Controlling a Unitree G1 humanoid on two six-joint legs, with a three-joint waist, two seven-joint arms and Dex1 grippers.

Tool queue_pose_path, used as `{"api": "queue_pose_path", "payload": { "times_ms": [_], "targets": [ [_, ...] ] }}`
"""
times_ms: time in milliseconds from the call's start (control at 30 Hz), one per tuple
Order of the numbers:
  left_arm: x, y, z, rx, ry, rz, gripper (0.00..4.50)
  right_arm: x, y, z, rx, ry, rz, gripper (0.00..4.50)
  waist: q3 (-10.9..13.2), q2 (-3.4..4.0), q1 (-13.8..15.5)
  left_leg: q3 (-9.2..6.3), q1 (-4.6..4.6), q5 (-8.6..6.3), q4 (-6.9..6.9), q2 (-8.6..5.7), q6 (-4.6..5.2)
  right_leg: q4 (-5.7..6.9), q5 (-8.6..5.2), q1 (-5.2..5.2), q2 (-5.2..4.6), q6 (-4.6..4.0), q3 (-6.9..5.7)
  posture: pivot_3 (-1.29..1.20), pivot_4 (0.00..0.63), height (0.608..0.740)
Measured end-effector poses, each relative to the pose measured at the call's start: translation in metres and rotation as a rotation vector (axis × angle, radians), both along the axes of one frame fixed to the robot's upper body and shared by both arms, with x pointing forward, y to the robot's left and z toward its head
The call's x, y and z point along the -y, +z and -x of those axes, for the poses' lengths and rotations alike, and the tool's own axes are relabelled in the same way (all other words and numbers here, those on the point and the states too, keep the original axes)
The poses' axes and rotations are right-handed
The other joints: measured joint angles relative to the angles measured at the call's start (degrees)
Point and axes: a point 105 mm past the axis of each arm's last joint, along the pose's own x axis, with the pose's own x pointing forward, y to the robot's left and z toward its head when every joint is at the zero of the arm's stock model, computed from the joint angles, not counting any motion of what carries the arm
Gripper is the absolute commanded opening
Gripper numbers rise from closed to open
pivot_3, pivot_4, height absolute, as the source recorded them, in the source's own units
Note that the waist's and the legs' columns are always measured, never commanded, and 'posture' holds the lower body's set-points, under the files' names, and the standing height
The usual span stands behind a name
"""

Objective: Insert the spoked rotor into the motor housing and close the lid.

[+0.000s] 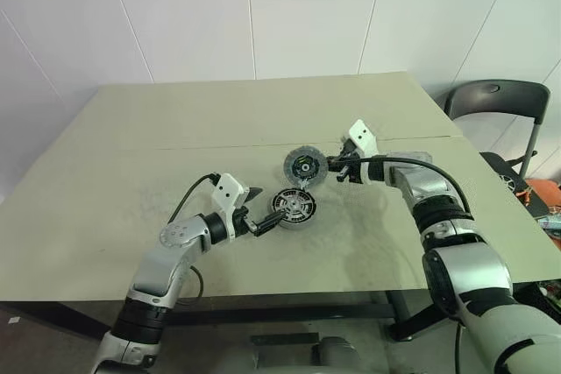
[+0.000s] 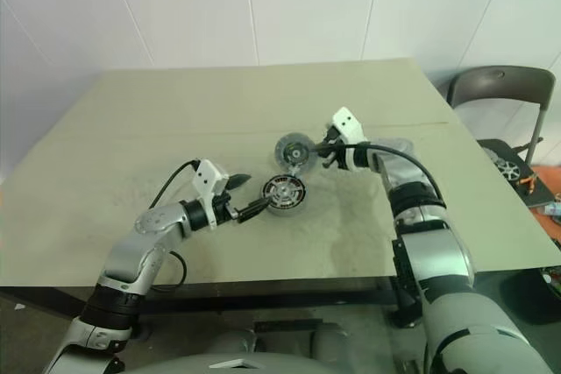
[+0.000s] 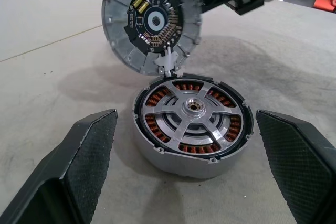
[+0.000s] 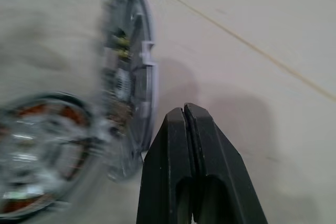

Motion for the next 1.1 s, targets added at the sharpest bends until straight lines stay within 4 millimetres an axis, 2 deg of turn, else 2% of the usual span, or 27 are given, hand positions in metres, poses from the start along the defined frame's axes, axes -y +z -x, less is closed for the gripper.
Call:
{"api": "queue_pose_path", "payload": {
  "times_ms": [167, 300, 367, 567, 633, 767, 867, 967, 1033, 1100],
  "targets": [
    [-0.001, 0.000, 0.000, 0.000, 0.001, -0.002, 4.50, -0.010, 0.019, 0.011, -0.023, 0.085, -0.143, 0.04, 0.00, 0.00, 0.10, 0.00, -0.01, 0.00, 0.00, 0.00, 0.00, 0.01, 0.00, -0.01, 0.00, 0.00, 0.00, 0.00, 0.000, 0.740],
    [-0.001, 0.000, 0.000, 0.000, 0.001, -0.004, 4.50, -0.010, 0.024, 0.019, -0.033, 0.125, -0.162, 0.04, 0.00, 0.00, 0.28, 0.00, -0.01, 0.00, 0.01, 0.00, 0.00, 0.01, 0.00, 0.00, -0.01, 0.00, -0.01, 0.00, 0.000, 0.740],
    [-0.001, 0.000, 0.000, 0.000, 0.001, -0.005, 4.50, -0.008, 0.017, 0.024, -0.049, 0.137, -0.113, 0.04, -0.01, -0.01, 0.32, 0.01, 0.00, 0.00, 0.02, 0.00, 0.00, 0.00, 0.00, 0.01, -0.01, 0.00, -0.01, 0.00, 0.000, 0.740],
    [-0.001, 0.000, 0.000, 0.001, -0.001, -0.006, 4.50, -0.017, -0.034, 0.050, -0.193, 0.189, -0.001, 0.04, -0.01, -0.01, 0.18, 0.02, 0.00, 0.00, 0.01, 0.02, 0.00, 0.02, 0.00, -0.02, 0.00, 0.01, 0.00, 0.00, 0.000, 0.740],
    [-0.001, 0.001, -0.001, 0.003, -0.001, -0.007, 4.50, -0.026, -0.035, 0.053, -0.183, 0.211, 0.003, 0.04, -0.03, -0.01, 0.02, 0.03, 0.04, 0.00, 0.02, 0.03, 0.00, 0.03, 0.00, 0.02, 0.00, 0.01, 0.01, 0.00, 0.000, 0.740],
    [-0.003, 0.001, -0.001, 0.006, -0.004, -0.017, 4.50, -0.030, -0.036, 0.048, -0.164, 0.171, 0.004, 0.04, -0.05, -0.05, -0.08, 0.07, 0.19, 0.00, 0.11, 0.18, -0.01, 0.02, 0.05, 0.17, 0.20, -0.12, 0.04, 0.00, 0.000, 0.740],
    [-0.005, 0.001, 0.000, 0.005, -0.010, -0.024, 4.50, -0.034, -0.027, 0.046, -0.175, 0.154, -0.102, 0.04, -0.03, -0.03, -0.03, 0.08, 0.18, 0.02, 0.13, 0.39, -0.05, 0.02, 0.13, 0.15, 0.38, -0.23, 0.03, 0.00, 0.000, 0.740],
    [-0.007, 0.002, 0.000, 0.004, -0.013, -0.021, 4.50, -0.040, -0.006, 0.046, -0.167, 0.188, -0.216, 0.04, -0.03, -0.02, 0.10, 0.07, 0.17, 0.02, 0.10, 0.47, -0.05, 0.02, 0.16, 0.10, 0.45, -0.24, 0.02, 0.00, 0.000, 0.740],
    [-0.010, 0.002, 0.001, 0.001, -0.021, -0.024, 4.50, -0.043, 0.005, 0.047, -0.157, 0.205, -0.265, 0.44, -0.03, -0.02, 0.18, 0.08, 0.15, 0.02, 0.07, 0.48, -0.05, 0.00, 0.16, 0.09, 0.45, -0.24, 0.02, 0.00, 0.000, 0.740],
    [-0.013, 0.003, 0.001, -0.001, -0.023, -0.022, 4.50, -0.046, 0.009, 0.048, -0.162, 0.213, -0.286, 0.94, -0.03, -0.02, 0.19, 0.09, 0.10, 0.02, 0.07, 0.48, -0.05, -0.02, 0.16, 0.05, 0.44, -0.24, 0.02, 0.00, 0.000, 0.740]
  ]
}}
